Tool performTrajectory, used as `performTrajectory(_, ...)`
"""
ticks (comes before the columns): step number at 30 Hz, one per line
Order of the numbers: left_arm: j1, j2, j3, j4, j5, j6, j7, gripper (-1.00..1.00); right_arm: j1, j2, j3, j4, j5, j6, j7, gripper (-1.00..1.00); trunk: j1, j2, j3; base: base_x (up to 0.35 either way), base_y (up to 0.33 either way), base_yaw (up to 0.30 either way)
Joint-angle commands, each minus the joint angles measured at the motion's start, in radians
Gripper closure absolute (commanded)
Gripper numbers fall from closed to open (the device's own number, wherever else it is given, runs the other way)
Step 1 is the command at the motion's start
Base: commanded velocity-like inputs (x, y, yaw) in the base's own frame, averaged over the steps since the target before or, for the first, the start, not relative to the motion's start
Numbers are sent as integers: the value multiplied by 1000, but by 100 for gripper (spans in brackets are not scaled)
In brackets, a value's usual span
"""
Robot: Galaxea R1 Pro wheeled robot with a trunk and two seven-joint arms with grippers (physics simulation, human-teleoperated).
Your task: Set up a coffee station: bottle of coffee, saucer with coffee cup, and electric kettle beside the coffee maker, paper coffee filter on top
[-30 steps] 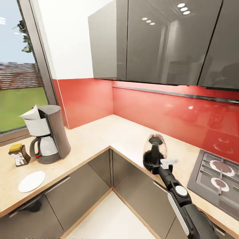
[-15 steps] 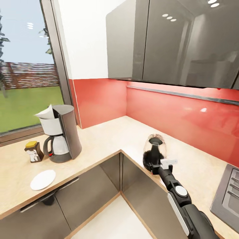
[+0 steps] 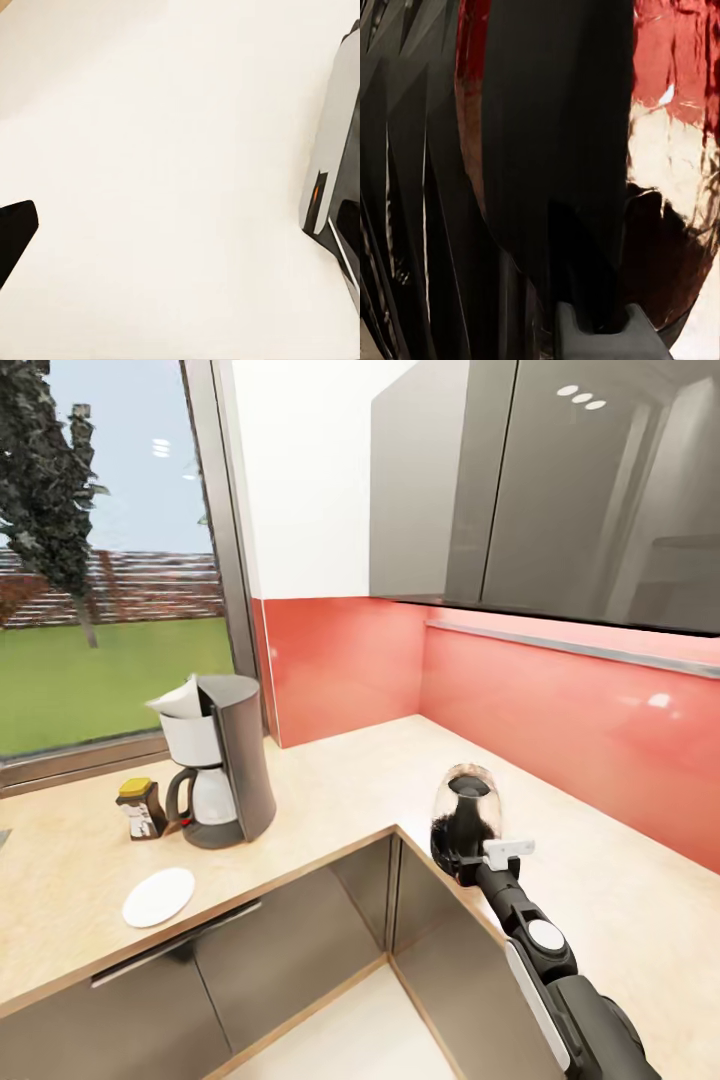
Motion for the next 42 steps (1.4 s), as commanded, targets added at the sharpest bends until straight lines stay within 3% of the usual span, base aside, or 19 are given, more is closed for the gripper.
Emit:
performTrajectory(1, -2, -1, -8, 4, 8, -6, 0, -100, -1, -1, 2, -2, -6, 5, -4, 100, 1, -2, -2, 263, -155, 278)
performTrajectory(8, 0, -4, -7, 5, 8, 8, 0, -100, -1, -1, 2, -3, -6, 5, -4, 100, 1, -2, -2, 310, -39, 277)
performTrajectory(13, 0, -4, -8, 5, 8, 126, 7, -100, 0, -1, 2, -3, -6, 5, -4, 100, 1, -2, -2, 79, -1, 277)
performTrajectory(15, 0, -4, -8, 5, 8, 135, 8, -100, -1, -1, 2, -2, -6, 5, -4, 100, 1, -2, -2, 7, 0, 276)
performTrajectory(42, 0, -13, -8, 4, 8, 135, 3, -100, 0, -1, 2, -10, -6, 5, -3, 100, 1, -2, -2, 36, -22, 42)
